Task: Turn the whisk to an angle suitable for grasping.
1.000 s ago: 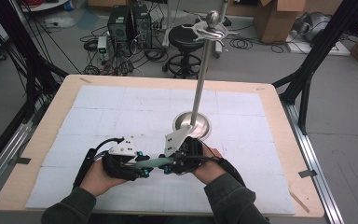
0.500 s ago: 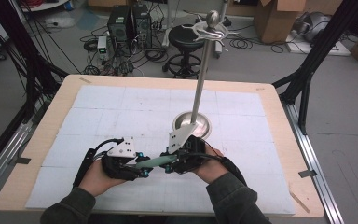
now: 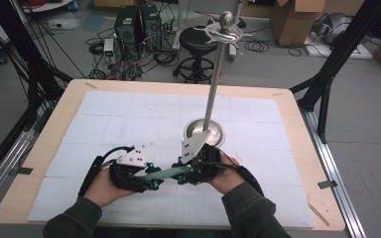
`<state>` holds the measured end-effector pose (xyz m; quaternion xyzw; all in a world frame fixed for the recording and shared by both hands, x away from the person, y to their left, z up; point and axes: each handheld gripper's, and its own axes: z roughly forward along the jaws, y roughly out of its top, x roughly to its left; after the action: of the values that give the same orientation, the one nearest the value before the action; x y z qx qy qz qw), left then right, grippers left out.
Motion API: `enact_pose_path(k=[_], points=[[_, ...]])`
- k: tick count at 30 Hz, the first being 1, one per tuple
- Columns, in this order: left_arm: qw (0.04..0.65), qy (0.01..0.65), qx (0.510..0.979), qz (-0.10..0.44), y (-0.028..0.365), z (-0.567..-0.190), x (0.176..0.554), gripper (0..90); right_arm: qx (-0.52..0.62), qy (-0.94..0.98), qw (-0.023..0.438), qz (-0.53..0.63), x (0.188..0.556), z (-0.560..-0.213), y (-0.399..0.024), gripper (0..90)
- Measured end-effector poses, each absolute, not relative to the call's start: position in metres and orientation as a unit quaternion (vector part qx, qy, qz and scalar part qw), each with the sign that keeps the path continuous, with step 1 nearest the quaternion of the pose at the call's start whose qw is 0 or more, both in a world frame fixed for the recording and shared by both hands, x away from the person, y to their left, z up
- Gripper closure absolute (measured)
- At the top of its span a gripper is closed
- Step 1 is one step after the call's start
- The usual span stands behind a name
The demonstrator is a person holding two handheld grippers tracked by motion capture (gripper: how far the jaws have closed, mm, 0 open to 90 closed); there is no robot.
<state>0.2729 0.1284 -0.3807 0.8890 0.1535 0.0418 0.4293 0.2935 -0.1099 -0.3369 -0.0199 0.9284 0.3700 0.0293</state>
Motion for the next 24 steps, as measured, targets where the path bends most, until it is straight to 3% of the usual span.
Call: enact_pose_path(k=[16,18,19,20,24], points=[[0.400,0.115,0.908,0.047,0.116,-0.367,0.275,65.4,-0.020,0.926,0.030,0.376,0.294,-0.333,-0.112,64.8],[0.403,0.110,0.907,0.053,0.116,-0.366,0.275,66.8,-0.012,0.922,0.029,0.386,0.295,-0.333,-0.114,62.8],[0.403,0.112,0.906,0.060,0.117,-0.365,0.275,67.6,0.003,0.916,0.027,0.400,0.297,-0.333,-0.117,53.0],[0.403,0.112,0.906,0.060,0.117,-0.365,0.275,68.4,0.012,0.913,0.027,0.406,0.297,-0.334,-0.119,50.1],[0.408,0.120,0.902,0.069,0.121,-0.362,0.276,68.7,0.037,0.903,0.023,0.427,0.298,-0.333,-0.127,43.7]])
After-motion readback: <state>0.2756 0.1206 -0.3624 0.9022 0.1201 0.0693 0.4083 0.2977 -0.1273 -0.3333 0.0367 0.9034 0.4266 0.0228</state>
